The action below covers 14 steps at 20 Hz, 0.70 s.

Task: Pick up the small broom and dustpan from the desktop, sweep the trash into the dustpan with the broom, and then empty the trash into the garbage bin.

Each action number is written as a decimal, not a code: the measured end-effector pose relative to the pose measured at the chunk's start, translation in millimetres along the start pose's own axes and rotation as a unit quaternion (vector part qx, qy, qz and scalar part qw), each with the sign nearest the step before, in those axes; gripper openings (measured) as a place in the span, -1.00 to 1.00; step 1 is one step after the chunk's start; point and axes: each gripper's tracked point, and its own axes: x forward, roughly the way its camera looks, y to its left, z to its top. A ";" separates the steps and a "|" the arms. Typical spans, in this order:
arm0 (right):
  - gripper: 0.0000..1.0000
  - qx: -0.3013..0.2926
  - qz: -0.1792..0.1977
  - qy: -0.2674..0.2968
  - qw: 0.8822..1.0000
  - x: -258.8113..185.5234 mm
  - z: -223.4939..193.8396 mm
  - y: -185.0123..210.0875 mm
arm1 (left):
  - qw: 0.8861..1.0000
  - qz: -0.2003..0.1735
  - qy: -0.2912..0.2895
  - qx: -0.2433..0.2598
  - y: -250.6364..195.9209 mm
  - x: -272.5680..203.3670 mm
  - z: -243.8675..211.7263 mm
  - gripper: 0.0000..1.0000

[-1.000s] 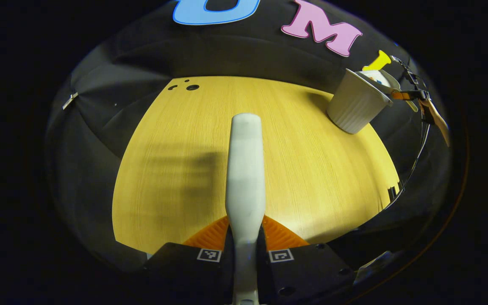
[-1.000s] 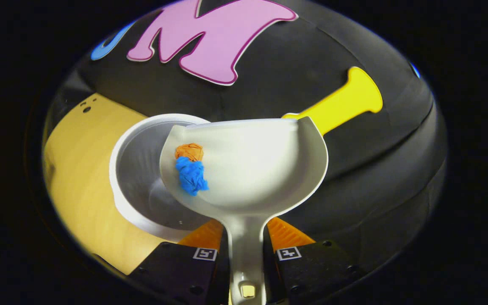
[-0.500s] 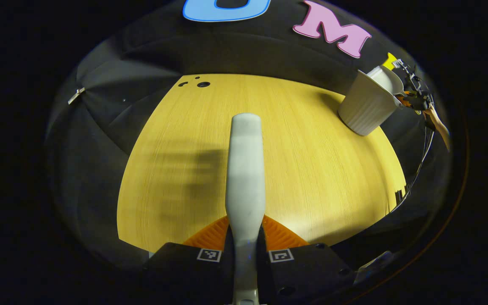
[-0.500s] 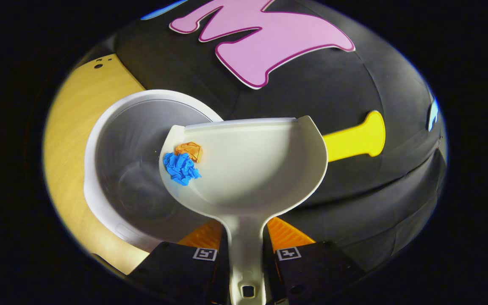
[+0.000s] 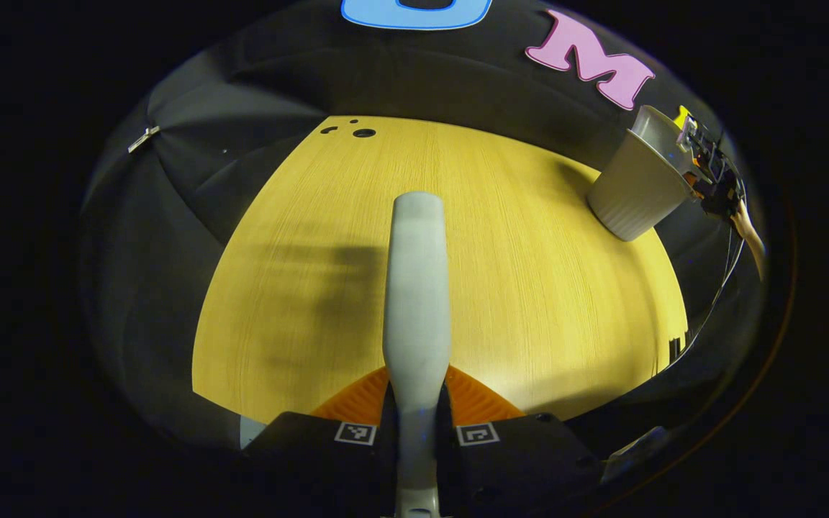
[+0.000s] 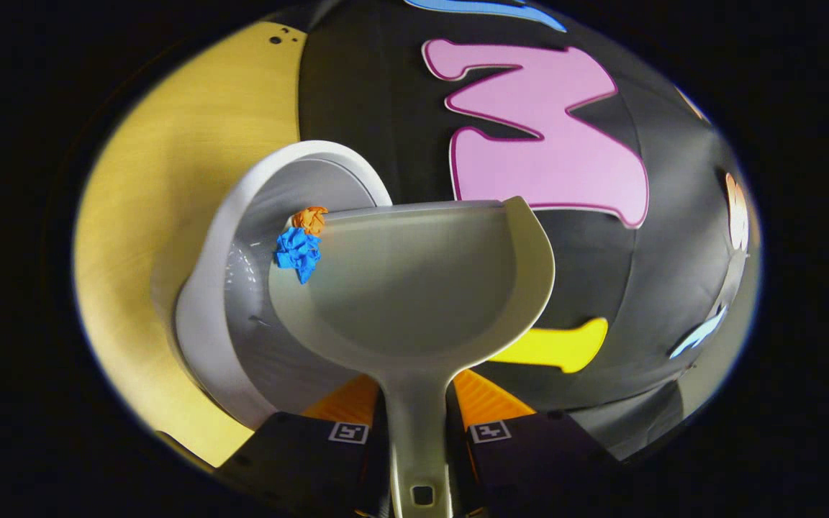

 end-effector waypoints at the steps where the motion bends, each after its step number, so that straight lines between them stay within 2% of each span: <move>1: -0.19 -0.003 0.000 0.000 1.000 -1.9 0.8 2.0 | 1.000 0.000 0.000 0.000 -1.0 -0.2 0.3 -0.51; 2: -0.29 -0.006 0.002 0.007 1.000 -4.4 0.0 2.9 | 1.000 0.000 0.000 0.002 -2.3 -0.1 -0.5 -0.47; 3: -0.29 -0.013 0.000 0.011 1.000 -4.4 3.4 1.6 | 1.000 0.002 0.000 0.006 -1.4 0.3 0.5 -0.48; 4: -0.19 -0.021 -0.005 0.011 1.000 -3.4 4.8 0.2 | 1.000 0.005 0.000 0.007 0.0 0.9 -0.1 -0.48; 5: -0.28 -0.029 -0.008 0.009 1.000 -2.6 4.7 0.0 | 1.000 0.007 0.000 0.006 1.2 0.3 1.3 -0.48; 6: -0.29 -0.034 -0.008 0.007 0.999 -3.5 4.2 -0.4 | 1.000 0.007 -0.001 0.004 0.7 -0.7 0.8 -0.48; 7: -0.20 -0.038 -0.007 0.005 0.999 -2.9 3.5 -0.4 | 1.000 0.007 -0.002 0.005 0.7 -1.3 0.9 -0.48; 8: -0.29 -0.041 -0.005 0.005 0.999 -2.1 2.1 -0.7 | 1.000 0.009 -0.001 0.005 1.2 -2.0 -0.7 -0.48; 10: -0.29 -0.047 0.000 0.002 0.999 0.7 -1.9 -2.3 | 1.000 0.011 0.001 0.006 2.9 -2.8 -2.3 -0.50; 11: -0.20 -0.054 -0.003 0.003 0.999 1.8 -5.8 -3.5 | 1.000 0.011 0.002 0.006 3.5 -3.9 -2.6 -0.44; 12: -0.28 -0.064 -0.006 0.000 0.998 0.6 -7.9 -6.7 | 1.000 0.011 0.003 0.006 3.5 -3.7 -3.3 -0.44; 13: -0.19 -0.071 -0.007 -0.006 0.997 -0.4 -8.6 -7.4 | 1.000 0.011 0.002 0.006 4.0 -4.8 -3.5 -0.46; 14: -0.28 -0.069 -0.010 -0.009 0.998 -2.0 -13.2 -11.7 | 1.000 0.012 0.002 0.005 4.0 -4.4 -3.6 -0.48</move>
